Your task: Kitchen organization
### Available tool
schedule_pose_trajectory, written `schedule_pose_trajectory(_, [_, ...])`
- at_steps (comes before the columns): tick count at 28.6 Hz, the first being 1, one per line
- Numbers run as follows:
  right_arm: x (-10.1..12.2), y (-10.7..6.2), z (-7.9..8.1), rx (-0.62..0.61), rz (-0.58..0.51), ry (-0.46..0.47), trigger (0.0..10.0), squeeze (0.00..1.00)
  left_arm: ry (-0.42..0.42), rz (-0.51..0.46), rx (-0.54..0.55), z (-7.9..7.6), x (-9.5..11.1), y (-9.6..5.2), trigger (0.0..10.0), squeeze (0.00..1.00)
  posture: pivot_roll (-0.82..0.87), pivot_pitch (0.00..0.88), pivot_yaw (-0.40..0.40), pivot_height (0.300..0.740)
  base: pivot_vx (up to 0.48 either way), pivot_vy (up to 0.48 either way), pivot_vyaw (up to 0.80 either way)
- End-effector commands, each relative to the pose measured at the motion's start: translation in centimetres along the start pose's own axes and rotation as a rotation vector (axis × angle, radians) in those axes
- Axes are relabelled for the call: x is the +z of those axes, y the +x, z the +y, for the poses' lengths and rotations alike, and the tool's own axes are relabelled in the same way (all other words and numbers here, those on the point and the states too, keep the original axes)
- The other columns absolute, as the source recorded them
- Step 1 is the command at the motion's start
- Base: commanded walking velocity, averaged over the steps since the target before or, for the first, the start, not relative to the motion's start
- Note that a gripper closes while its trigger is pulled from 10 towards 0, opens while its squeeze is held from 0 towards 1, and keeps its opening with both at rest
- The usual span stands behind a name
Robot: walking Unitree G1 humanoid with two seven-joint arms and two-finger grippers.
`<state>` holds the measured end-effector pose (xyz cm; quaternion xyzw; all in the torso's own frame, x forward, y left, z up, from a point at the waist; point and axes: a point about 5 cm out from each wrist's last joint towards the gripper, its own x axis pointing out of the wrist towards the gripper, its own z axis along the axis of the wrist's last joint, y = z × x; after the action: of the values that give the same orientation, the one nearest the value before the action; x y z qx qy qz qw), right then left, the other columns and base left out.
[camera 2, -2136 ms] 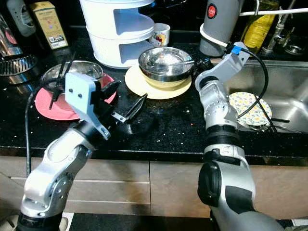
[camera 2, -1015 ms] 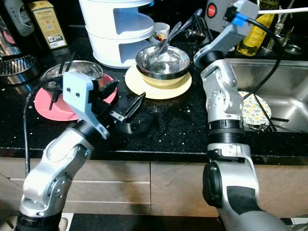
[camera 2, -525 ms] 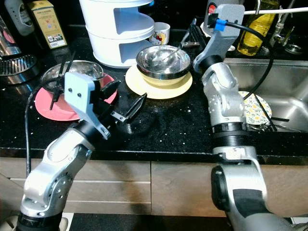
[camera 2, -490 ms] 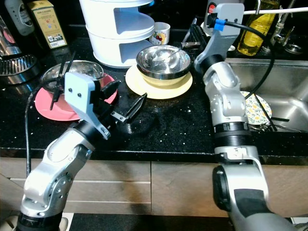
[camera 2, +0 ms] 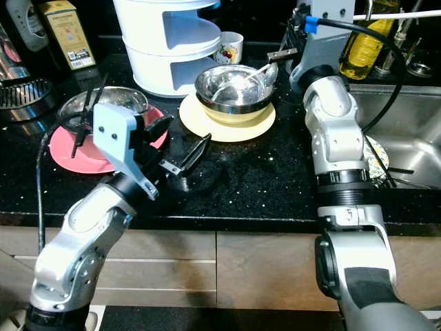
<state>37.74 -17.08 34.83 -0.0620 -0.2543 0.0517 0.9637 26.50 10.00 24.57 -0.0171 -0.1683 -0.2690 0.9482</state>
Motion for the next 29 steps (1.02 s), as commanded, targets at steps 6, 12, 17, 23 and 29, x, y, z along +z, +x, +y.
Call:
schedule_pose_trajectory(6, [1.5,0.1,-1.0,-0.057,-0.084,0.041,0.0,0.00,-0.014,0.002,-0.008,-0.3,-0.1,0.0,10.0,0.00,0.11,0.070,-0.043,0.740,0.000,0.000,0.00])
schedule_pose_trajectory(12, [2.7,-1.0,1.2,0.213,-0.205,0.515,3.5,0.00,-0.013,-0.008,-0.002,-0.1,0.1,0.1,10.0,0.00,0.11,0.071,-0.045,0.740,0.000,0.000,0.00])
schedule_pose_trajectory(17, [2.3,-1.9,1.6,0.266,-0.219,0.615,10.0,0.00,-0.007,-0.024,0.009,0.1,0.5,0.1,10.0,0.00,0.11,0.071,-0.043,0.740,0.000,0.000,0.00])
schedule_pose_trajectory(23, [-0.1,-2.6,1.3,0.226,-0.125,0.617,10.0,0.00,-0.001,-0.050,0.025,0.6,1.1,0.2,10.0,0.00,0.11,0.066,-0.045,0.740,0.000,0.000,-0.13])
schedule_pose_trajectory(29, [-0.9,-2.9,-0.3,0.162,-0.105,0.621,10.0,0.00,-0.001,-0.059,0.028,0.7,1.2,0.3,10.0,0.00,0.11,0.058,-0.044,0.740,0.000,0.000,-0.80])
